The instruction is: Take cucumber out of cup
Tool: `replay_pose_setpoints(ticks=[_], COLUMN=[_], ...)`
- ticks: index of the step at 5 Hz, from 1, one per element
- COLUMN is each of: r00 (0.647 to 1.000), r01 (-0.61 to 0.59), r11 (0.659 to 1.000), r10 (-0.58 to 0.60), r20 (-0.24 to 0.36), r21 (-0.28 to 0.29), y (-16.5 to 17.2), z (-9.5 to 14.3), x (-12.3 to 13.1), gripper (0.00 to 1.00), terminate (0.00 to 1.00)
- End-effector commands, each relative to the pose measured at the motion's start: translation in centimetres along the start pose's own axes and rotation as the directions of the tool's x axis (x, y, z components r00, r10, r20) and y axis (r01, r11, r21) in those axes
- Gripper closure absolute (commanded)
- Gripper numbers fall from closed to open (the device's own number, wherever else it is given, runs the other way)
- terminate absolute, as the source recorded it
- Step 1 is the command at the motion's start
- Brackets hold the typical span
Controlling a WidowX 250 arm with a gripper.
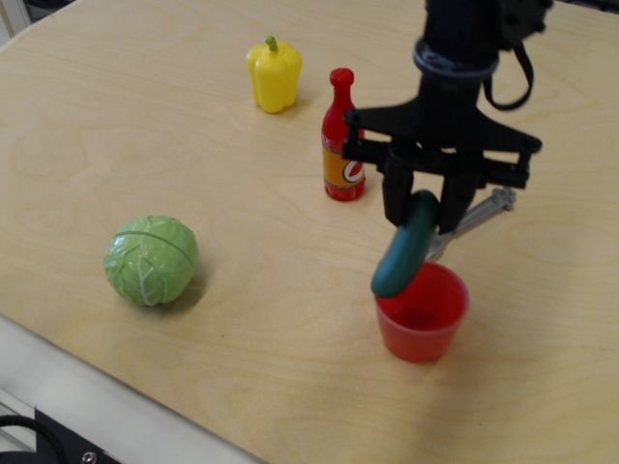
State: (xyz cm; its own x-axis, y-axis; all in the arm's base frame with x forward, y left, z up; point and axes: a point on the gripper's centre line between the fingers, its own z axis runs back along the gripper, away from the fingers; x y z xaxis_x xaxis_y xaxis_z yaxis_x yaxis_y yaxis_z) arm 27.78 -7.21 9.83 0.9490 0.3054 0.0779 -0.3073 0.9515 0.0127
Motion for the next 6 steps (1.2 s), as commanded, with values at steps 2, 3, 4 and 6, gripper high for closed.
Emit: replay_pose_setpoints(ticks=[2,3,4,6], r00=[0.945,0.905,0.869,0.815], r01=[-0.319,-0.422,-0.494,-0.579], r11=[0.948,0.905,0.867,0.807], r10=[0.317,0.418,0.490,0.578], r20=[0.078,0.075,0.069,0.044], r21=[0.017,0.058,0.066,0.120], y=[9.6,12.9,15.6,19.1], z=[2.3,1.1,0.4,-2.6], x=[3.0,4.5,6.5,9.8], gripper=[1.00,1.00,1.00,1.00], terminate=[0.00,0.00,0.00,0.00])
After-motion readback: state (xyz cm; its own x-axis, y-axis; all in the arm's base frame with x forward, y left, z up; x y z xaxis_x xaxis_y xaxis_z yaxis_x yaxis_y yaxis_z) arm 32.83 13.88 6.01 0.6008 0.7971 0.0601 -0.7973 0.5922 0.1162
